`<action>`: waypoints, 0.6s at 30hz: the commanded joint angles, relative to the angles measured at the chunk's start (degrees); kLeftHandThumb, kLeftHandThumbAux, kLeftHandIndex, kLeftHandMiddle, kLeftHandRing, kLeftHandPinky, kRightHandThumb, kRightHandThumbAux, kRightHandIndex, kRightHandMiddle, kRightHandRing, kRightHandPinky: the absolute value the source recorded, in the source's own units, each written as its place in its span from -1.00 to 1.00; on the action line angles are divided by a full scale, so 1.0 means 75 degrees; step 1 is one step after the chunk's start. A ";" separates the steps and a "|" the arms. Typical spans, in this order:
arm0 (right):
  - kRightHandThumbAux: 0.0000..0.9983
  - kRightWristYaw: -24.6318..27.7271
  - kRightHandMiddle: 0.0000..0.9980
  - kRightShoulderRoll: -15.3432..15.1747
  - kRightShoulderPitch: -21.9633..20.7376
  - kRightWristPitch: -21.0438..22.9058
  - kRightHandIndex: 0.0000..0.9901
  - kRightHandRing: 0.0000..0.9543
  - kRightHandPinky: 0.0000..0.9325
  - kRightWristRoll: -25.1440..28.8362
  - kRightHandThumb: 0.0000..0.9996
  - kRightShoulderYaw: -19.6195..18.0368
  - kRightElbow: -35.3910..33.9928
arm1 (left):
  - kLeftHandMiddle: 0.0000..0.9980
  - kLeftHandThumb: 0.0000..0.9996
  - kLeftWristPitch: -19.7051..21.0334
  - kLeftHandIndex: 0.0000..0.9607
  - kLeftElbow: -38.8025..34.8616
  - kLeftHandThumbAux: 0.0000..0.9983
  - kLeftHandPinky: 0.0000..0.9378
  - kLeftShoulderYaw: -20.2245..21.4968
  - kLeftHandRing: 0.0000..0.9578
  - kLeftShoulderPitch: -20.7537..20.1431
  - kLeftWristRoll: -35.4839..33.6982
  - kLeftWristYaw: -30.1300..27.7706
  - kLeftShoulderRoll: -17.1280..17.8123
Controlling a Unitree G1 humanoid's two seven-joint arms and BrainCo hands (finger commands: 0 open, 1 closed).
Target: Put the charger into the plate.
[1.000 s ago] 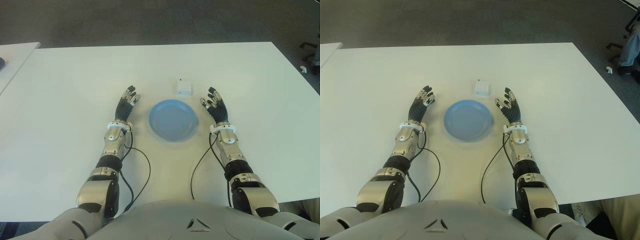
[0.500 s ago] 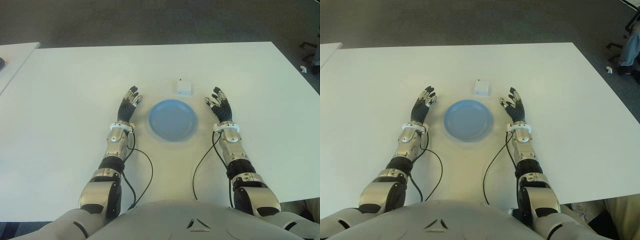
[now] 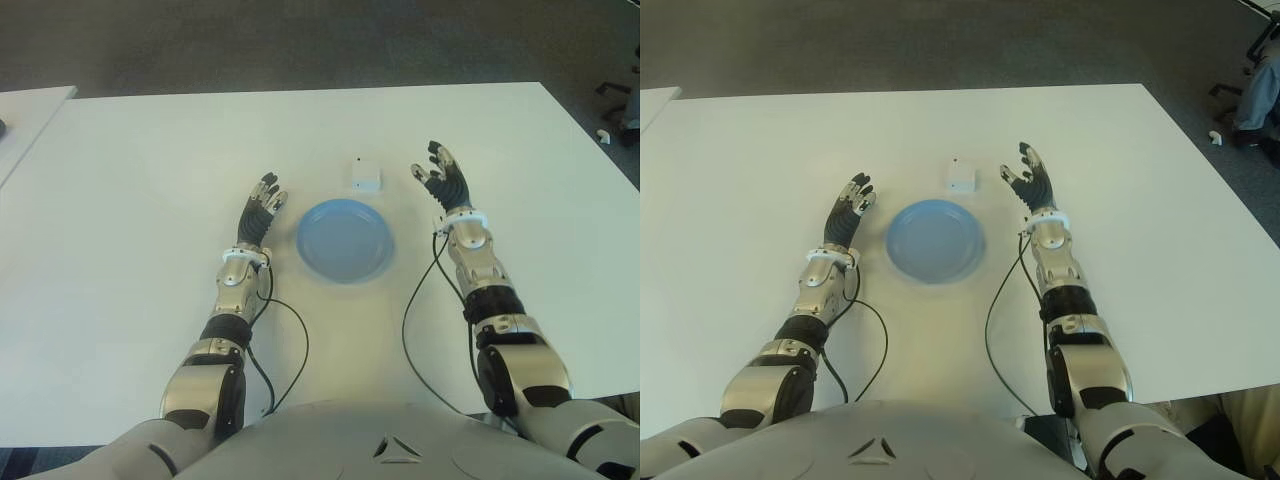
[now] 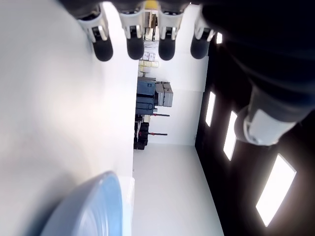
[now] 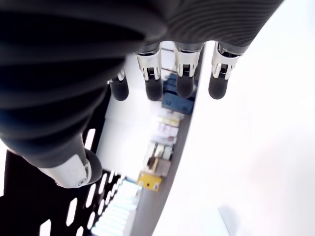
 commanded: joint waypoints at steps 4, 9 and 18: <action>0.11 -0.0275 -1.00 -0.0447 -0.0488 -0.0197 -1.00 -1.00 -1.00 -0.1099 -0.59 0.0845 0.0686 | -0.96 -0.90 0.0185 -1.00 0.0159 0.15 -1.00 -0.0078 -1.00 0.0244 0.0047 0.0018 -0.0088; 0.01 -0.1002 -1.00 -0.0694 -0.0974 -0.0476 -1.00 -1.00 -1.00 -0.2216 -0.66 0.1674 0.1217 | -0.97 -0.91 0.0241 -1.00 0.0151 0.17 -1.00 -0.0072 -1.00 0.0254 0.0049 0.0073 -0.0125; -0.07 -0.1816 -1.00 -0.0746 -0.1705 -0.0759 -1.00 -1.00 -1.00 -0.3147 -0.72 0.2518 0.2130 | -0.98 -0.94 0.0308 -1.00 0.0088 0.20 -1.00 -0.0033 -1.00 0.0269 -0.0041 0.0006 -0.0200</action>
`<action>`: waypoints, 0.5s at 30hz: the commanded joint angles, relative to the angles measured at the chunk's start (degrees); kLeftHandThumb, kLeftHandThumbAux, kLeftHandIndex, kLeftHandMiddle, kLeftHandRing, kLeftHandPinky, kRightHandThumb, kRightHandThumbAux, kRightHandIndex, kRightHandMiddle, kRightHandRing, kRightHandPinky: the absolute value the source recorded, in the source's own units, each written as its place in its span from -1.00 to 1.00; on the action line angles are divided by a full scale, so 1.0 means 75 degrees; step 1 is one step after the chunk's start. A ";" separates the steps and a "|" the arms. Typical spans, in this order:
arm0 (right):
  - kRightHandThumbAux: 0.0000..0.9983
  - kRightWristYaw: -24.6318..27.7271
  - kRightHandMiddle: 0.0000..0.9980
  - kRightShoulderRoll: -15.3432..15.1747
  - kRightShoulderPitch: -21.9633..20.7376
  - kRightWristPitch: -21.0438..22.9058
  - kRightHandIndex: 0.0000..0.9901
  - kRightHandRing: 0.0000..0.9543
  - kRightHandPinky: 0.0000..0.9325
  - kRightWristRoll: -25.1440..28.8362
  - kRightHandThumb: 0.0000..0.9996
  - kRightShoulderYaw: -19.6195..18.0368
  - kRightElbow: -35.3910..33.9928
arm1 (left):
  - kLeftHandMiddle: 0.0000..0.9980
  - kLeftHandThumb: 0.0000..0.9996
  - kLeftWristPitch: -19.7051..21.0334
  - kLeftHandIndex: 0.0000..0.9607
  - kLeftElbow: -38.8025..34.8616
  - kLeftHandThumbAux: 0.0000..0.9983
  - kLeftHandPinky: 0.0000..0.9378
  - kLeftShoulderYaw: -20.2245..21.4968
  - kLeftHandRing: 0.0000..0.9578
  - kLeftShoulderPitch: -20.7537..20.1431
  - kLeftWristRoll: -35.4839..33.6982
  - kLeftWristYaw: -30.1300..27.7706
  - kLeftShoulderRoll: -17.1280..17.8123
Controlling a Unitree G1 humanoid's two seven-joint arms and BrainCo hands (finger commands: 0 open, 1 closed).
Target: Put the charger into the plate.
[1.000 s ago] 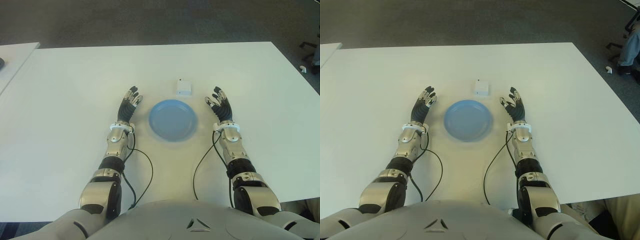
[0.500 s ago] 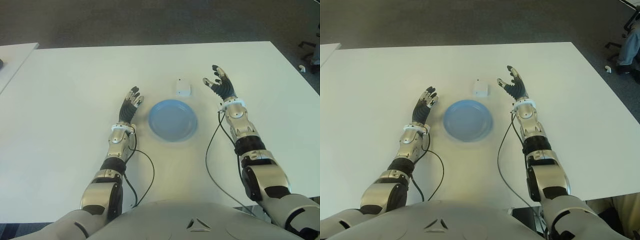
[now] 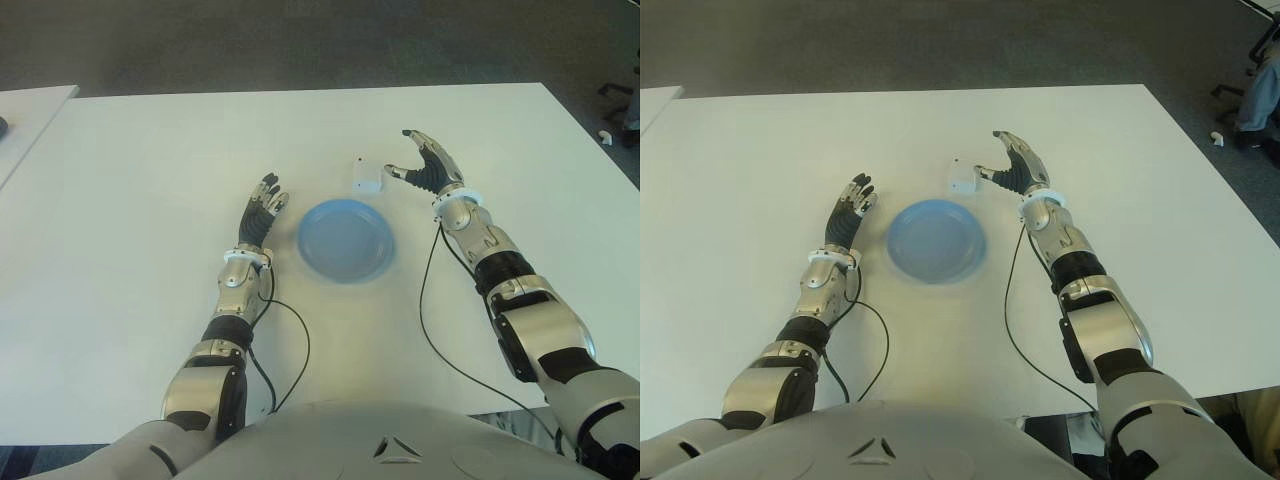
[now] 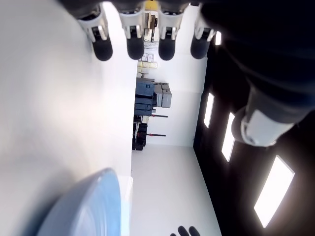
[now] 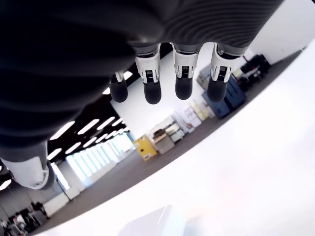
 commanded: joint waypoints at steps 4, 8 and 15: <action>-0.08 -0.0473 -1.00 0.0024 -0.0552 -0.0184 -1.00 -1.00 -1.00 -0.0669 -0.74 0.0706 0.0721 | -0.98 -0.94 0.0343 -1.00 0.0116 0.19 -1.00 -0.0049 -1.00 0.0226 -0.0018 0.0018 -0.0100; -0.11 -0.0638 -1.00 0.0215 -0.0840 -0.0110 -1.00 -1.00 -1.00 -0.0986 -0.78 0.1108 0.1213 | -0.97 -0.94 0.0325 -1.00 0.0112 0.19 -1.00 -0.0075 -1.00 0.0238 0.0035 0.0071 -0.0116; -0.15 -0.0630 -1.00 0.0526 -0.1147 -0.0044 -1.00 -1.00 -1.00 -0.1212 -0.84 0.1551 0.1998 | -0.98 -0.95 0.0344 -1.00 0.0093 0.19 -1.00 -0.0105 -1.00 0.0268 0.0091 0.0138 -0.0169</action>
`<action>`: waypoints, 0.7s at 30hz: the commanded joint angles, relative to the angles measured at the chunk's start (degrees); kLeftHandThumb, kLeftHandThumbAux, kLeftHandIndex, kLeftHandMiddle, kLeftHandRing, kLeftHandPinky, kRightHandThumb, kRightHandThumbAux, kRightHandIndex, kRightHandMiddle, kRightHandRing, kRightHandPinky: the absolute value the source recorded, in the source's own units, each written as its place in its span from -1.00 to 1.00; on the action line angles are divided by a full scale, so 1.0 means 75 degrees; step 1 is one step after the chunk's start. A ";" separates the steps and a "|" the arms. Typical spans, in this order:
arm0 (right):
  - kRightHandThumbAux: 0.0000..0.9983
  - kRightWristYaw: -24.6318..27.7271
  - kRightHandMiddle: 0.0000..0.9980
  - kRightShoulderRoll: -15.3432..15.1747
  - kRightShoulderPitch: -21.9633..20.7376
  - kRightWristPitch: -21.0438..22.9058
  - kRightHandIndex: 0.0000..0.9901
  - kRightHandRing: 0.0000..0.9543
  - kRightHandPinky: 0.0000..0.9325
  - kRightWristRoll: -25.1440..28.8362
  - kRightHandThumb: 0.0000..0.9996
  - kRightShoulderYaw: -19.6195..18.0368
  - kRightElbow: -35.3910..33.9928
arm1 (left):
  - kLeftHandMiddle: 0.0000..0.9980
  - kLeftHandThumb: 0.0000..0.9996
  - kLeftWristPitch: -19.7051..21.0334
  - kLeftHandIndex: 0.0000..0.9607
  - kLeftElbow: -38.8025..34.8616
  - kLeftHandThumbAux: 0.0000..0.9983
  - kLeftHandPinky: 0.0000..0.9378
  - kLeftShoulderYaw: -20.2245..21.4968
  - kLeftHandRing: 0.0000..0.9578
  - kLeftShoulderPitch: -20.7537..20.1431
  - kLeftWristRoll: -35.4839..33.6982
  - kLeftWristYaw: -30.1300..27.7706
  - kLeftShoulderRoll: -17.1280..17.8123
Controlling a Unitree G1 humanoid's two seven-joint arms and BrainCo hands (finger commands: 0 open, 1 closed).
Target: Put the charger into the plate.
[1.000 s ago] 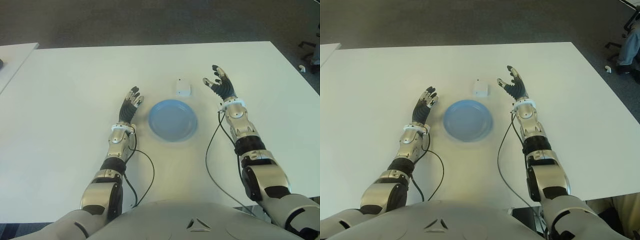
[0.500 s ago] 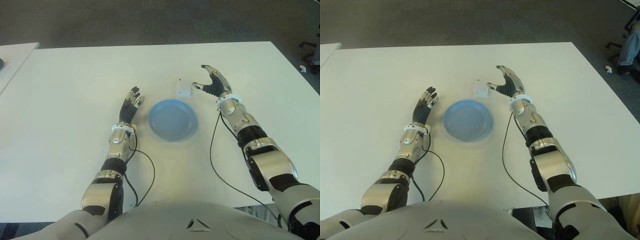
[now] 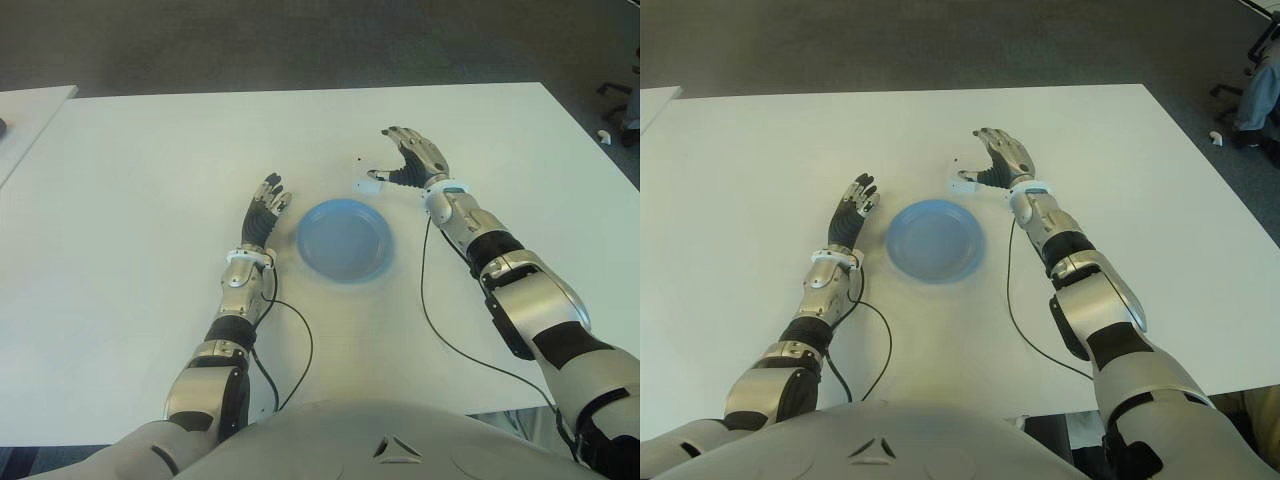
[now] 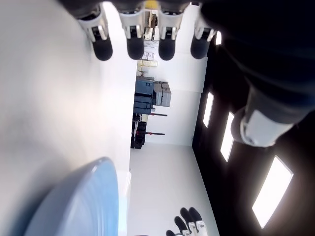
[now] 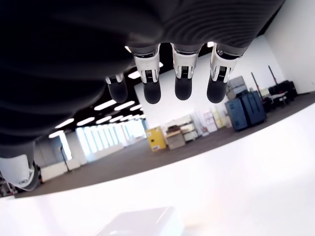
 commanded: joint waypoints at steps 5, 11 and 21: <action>-0.17 0.0249 -1.00 0.0371 -0.0248 0.0026 -1.00 -1.00 -1.00 -0.0176 -0.91 0.0437 0.0803 | -0.99 -0.95 0.0372 -1.00 0.0070 0.18 -1.00 -0.0117 -1.00 0.0291 0.0096 0.0180 -0.0121; -0.18 0.0350 -1.00 0.0563 -0.0277 -0.0005 -1.00 -1.00 -1.00 -0.0122 -0.96 0.0542 0.1052 | -1.00 -0.95 0.0368 -1.00 -0.0024 0.17 -1.00 -0.0191 -1.00 0.0359 0.0157 0.0251 -0.0167; -0.18 0.0375 -1.00 0.0815 -0.0181 -0.0088 -1.00 -1.00 -1.00 -0.0027 -1.00 0.0562 0.1334 | -1.00 -0.97 0.0343 -1.00 -0.0127 0.16 -1.00 -0.0313 -1.00 0.0438 0.0180 0.0330 -0.0213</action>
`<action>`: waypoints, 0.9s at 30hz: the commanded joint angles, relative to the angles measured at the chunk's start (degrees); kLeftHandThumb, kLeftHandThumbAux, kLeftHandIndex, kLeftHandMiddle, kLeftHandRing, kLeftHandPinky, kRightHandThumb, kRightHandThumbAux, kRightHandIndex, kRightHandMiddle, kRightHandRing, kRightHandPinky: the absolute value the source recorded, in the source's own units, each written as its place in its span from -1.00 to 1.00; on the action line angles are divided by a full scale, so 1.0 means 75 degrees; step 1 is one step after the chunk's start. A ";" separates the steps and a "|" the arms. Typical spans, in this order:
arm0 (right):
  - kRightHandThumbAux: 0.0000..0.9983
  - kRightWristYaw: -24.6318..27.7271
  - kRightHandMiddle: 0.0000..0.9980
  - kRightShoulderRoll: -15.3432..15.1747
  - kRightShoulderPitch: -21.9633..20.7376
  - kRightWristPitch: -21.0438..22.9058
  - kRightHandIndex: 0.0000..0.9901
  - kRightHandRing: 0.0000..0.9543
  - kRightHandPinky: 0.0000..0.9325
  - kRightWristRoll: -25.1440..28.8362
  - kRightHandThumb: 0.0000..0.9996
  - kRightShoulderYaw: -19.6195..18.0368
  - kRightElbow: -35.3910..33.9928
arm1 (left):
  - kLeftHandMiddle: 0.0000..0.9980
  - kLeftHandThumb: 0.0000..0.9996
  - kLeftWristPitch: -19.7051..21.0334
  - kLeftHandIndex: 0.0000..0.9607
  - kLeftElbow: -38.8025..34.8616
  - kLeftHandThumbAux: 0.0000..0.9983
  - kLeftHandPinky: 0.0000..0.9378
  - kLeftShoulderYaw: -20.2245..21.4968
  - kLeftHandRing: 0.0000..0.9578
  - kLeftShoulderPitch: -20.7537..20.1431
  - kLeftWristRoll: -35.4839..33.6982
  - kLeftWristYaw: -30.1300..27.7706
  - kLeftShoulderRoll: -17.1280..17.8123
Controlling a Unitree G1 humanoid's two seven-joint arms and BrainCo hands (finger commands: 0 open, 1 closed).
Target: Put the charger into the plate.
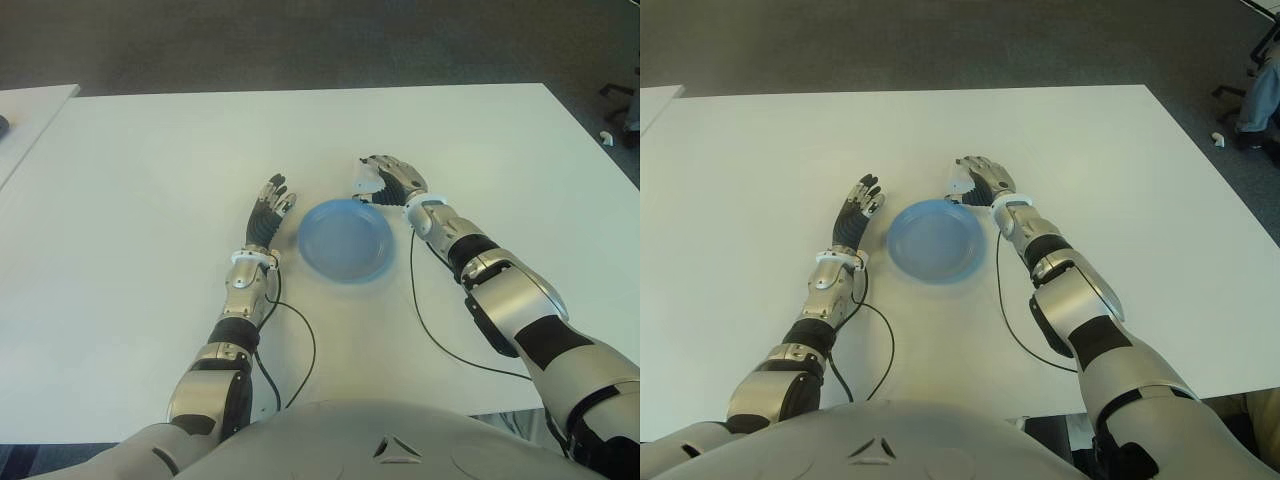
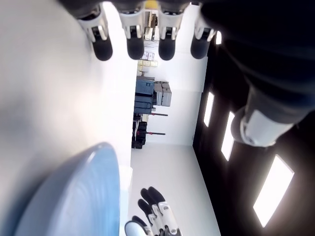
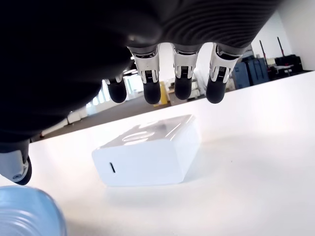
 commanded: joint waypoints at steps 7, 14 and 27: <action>-0.13 0.0059 -1.00 0.0238 0.0183 -0.0115 -1.00 -1.00 -1.00 0.0133 -0.99 -0.0039 0.0266 | -0.98 -0.99 0.0150 -1.00 0.0106 0.17 -1.00 -0.0061 -1.00 0.0314 0.0051 0.0080 -0.0106; -0.08 0.0150 -0.97 0.0365 0.0366 -0.0105 -1.00 -1.00 -1.00 0.0405 -0.99 -0.0291 0.0338 | -0.98 -1.00 0.0092 -1.00 0.0098 0.16 -1.00 -0.0054 -1.00 0.0346 0.0021 0.0040 -0.0126; -0.07 0.0197 -0.97 0.0464 0.0552 -0.0025 -1.00 -0.77 -1.00 0.0479 -1.00 -0.0343 0.0394 | -0.97 -1.00 0.0242 -1.00 -0.0122 0.16 -1.00 -0.0056 -1.00 0.0432 0.0004 0.0074 -0.0154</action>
